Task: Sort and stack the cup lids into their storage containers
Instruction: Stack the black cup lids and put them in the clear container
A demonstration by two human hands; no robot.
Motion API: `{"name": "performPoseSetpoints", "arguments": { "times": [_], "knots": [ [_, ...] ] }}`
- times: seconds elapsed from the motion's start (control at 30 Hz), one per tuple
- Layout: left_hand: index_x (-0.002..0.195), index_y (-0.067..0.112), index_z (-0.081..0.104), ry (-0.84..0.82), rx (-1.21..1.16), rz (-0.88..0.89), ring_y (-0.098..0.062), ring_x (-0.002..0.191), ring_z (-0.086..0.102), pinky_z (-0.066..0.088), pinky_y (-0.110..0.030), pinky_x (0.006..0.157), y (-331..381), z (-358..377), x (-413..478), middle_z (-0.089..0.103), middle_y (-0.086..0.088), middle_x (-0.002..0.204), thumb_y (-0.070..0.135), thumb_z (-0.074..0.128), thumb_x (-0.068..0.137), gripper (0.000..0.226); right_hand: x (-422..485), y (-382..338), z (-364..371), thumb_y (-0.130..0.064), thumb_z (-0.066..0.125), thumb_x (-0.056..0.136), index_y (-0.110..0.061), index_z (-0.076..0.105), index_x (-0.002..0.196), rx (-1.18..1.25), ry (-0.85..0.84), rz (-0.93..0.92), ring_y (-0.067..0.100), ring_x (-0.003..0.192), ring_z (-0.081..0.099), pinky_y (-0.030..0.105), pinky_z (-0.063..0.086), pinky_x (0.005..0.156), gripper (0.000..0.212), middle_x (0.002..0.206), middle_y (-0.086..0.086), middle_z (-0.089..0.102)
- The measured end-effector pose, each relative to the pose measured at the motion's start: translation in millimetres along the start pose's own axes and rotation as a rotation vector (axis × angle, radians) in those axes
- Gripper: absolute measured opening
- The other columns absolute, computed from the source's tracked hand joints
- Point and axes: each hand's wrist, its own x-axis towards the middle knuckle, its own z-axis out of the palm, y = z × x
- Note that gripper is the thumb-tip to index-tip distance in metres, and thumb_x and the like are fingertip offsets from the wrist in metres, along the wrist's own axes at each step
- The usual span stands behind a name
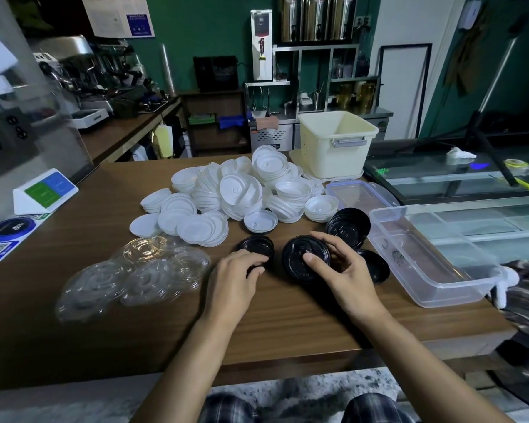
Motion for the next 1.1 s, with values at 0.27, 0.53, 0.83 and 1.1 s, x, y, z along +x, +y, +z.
{"name": "performPoseSetpoints", "arguments": {
  "times": [0.27, 0.53, 0.83, 1.1],
  "knots": [
    [0.085, 0.014, 0.080, 0.109, -0.192, -0.091, -0.006, 0.075, 0.062, 0.047, -0.015, 0.070, 8.9, -4.0, 3.6, 0.069, 0.008, 0.077, 0.014, 0.095, 0.070, 0.021, -2.1, -2.5, 0.0, -0.013, 0.081, 0.091, -0.026, 0.073, 0.123, -0.012, -0.004, 0.020, 0.012, 0.119, 0.069, 0.028, 0.049, 0.109, 0.036, 0.119, -0.006, 0.078],
    [0.104, 0.030, 0.079, 0.174, -0.387, -0.216, -0.009, 0.090, 0.071, 0.061, -0.031, 0.087, 12.8, -5.3, 3.3, 0.076, 0.010, 0.093, 0.016, 0.086, 0.085, 0.025, -2.5, -4.3, 1.4, -0.011, 0.081, 0.091, -0.024, 0.073, 0.123, -0.008, -0.006, 0.017, 0.012, 0.117, 0.070, 0.018, 0.049, 0.102, 0.036, 0.119, -0.004, 0.078],
    [0.122, 0.024, 0.071, 0.197, -0.859, -0.339, -0.018, 0.110, 0.074, 0.063, -0.034, 0.079, 23.6, -12.4, 8.0, 0.077, 0.003, 0.116, 0.010, 0.063, 0.101, 0.026, -3.0, -6.5, 0.6, 0.003, 0.068, 0.096, -0.022, 0.072, 0.124, 0.000, -0.031, 0.044, 0.014, 0.118, 0.068, 0.021, 0.048, 0.104, 0.038, 0.119, -0.003, 0.076],
    [0.125, 0.018, 0.069, 0.049, -0.787, -0.279, -0.017, 0.108, 0.071, 0.060, -0.030, 0.088, 27.3, -9.7, 5.8, 0.073, 0.000, 0.111, 0.001, 0.063, 0.100, 0.031, -4.0, -10.1, 1.2, 0.006, 0.066, 0.097, -0.017, 0.070, 0.128, -0.023, -0.058, 0.006, 0.008, 0.115, 0.068, 0.015, 0.047, 0.100, 0.039, 0.121, -0.002, 0.076]
  ]
}}
